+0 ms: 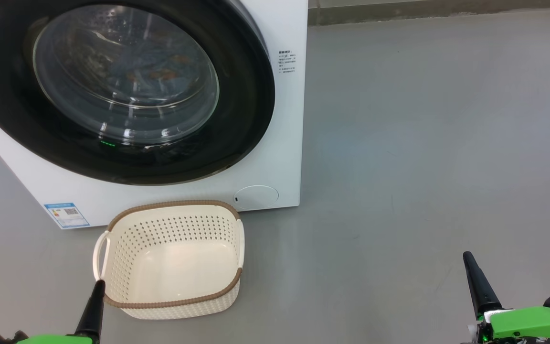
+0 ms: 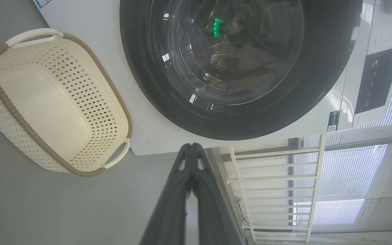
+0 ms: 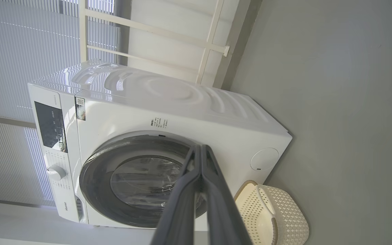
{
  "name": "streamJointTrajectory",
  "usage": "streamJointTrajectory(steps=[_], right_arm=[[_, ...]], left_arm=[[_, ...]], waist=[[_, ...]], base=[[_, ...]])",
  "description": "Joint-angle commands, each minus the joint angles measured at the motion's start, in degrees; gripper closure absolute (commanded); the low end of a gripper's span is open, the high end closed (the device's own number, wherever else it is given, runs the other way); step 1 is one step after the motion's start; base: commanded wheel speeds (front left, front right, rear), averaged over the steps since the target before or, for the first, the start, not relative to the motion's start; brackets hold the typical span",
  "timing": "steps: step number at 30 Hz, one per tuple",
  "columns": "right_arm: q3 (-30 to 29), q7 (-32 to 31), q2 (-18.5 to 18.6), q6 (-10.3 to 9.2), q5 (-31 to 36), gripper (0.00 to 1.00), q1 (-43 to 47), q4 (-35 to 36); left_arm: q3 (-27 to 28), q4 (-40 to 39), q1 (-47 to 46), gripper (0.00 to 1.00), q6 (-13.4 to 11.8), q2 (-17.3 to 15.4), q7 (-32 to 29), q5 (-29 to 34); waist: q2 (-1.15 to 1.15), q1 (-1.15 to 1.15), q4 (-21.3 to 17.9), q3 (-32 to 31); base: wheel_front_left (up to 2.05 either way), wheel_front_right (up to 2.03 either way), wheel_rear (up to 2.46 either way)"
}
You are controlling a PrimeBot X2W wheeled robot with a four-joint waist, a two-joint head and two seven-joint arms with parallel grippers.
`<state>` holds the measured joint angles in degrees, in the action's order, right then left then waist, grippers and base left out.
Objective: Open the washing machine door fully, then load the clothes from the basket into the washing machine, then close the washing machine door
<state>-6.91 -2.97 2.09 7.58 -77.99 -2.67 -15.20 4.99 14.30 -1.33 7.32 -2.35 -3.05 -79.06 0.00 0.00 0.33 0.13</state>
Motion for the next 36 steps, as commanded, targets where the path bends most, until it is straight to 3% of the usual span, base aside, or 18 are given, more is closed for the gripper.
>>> streamJointTrajectory(steps=[1,19,36], right_arm=[[0.7,-0.5,0.7,-0.04,-2.0,1.0,-2.6,1.4],[0.4,-3.5,0.8,-0.09,-14.2,1.0,-3.5,1.2],[0.4,-3.5,0.8,-0.09,-14.2,1.0,-3.5,1.2]], left_arm=[[1.5,-1.1,-2.8,1.0,0.1,-0.6,-0.5,-1.7],[1.5,-0.3,-4.9,1.0,0.2,-0.5,-3.5,-13.1],[1.5,-0.3,-4.9,1.0,0.2,-0.5,-3.5,-13.1]], waist=[[0.0,0.0,0.0,0.0],[0.0,0.0,-0.3,0.0],[0.0,0.0,-0.3,0.0]], base=[[0.0,0.0,0.0],[0.0,0.0,0.0],[0.0,0.0,0.0]])
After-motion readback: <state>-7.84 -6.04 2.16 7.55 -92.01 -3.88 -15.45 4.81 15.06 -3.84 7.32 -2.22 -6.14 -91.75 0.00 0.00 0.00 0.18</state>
